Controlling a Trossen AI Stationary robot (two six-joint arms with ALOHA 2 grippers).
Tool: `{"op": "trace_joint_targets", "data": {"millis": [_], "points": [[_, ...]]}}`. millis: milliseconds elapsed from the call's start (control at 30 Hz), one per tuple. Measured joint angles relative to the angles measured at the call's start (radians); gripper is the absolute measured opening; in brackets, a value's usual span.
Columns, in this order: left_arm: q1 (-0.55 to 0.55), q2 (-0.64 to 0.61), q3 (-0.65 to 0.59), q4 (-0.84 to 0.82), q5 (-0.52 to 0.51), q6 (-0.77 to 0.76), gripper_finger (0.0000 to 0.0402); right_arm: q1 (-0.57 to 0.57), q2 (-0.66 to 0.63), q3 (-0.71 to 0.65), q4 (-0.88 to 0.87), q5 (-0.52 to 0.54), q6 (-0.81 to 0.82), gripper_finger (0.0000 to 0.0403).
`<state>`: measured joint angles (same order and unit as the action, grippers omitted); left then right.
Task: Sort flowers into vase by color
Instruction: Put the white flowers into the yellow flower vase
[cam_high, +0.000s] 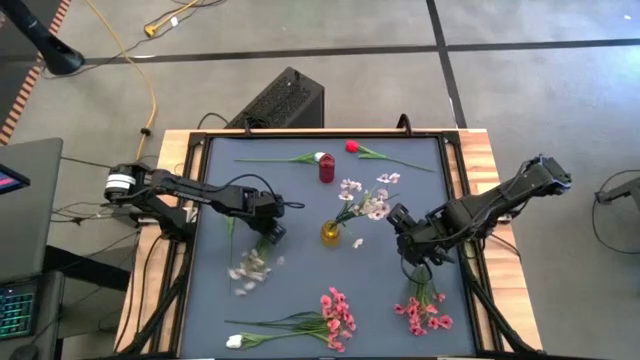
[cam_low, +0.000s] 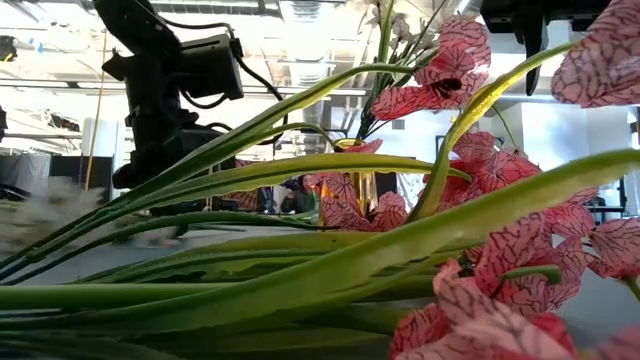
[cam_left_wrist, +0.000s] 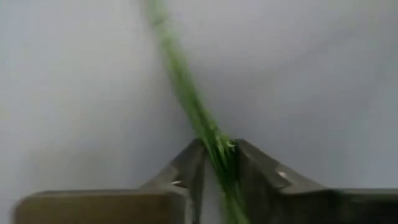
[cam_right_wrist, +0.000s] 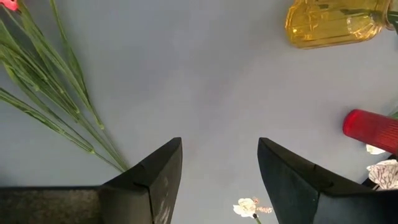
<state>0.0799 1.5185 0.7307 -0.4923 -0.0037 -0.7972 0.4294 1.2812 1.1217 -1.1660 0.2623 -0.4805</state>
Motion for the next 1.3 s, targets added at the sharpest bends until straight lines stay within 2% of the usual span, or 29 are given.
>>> {"op": "trace_joint_targets", "data": {"millis": [67, 133, 367, 500, 733, 900, 1067, 1167, 1300], "points": [[0.000, 0.000, 0.000, 0.005, -0.004, 0.008, 0.0024, 0.000, 0.000, 0.000, 0.000, 0.000, 0.000, 0.0234], [0.000, 0.000, 0.000, 0.015, -0.008, 0.019, 0.0008, 0.000, 0.000, 0.000, 0.001, 0.000, 0.001, 0.0234], [0.007, 0.000, 0.036, 0.088, 0.024, 0.095, 0.0010, 0.000, 0.000, 0.000, 0.000, 0.000, 0.001, 0.0234], [0.044, 0.000, 0.124, 0.020, 0.020, 0.186, 0.0007, 0.008, 0.000, 0.000, 0.000, 0.001, 0.001, 0.0234], [0.127, 0.000, 0.353, -0.182, -0.031, 0.388, 0.0007, 0.046, 0.000, 0.000, 0.001, 0.032, 0.084, 0.0234], [0.180, 0.000, 0.532, -0.272, 0.010, 0.526, 0.0007, 0.070, 0.000, 0.000, 0.000, 0.045, 0.172, 0.0234], [0.230, 0.000, 0.751, -0.369, 0.022, 0.635, 0.0007, 0.088, 0.000, 0.000, 0.000, 0.102, 0.165, 0.0229], [0.253, 0.000, 0.888, -0.373, 0.017, 0.680, 0.0007, 0.103, 0.000, 0.000, 0.000, 0.181, 0.104, 0.0221], [0.265, -0.001, 1.045, -0.370, 0.019, 0.734, 0.0007, 0.136, 0.000, 0.006, -0.014, 0.382, 0.012, 0.0210]]}}
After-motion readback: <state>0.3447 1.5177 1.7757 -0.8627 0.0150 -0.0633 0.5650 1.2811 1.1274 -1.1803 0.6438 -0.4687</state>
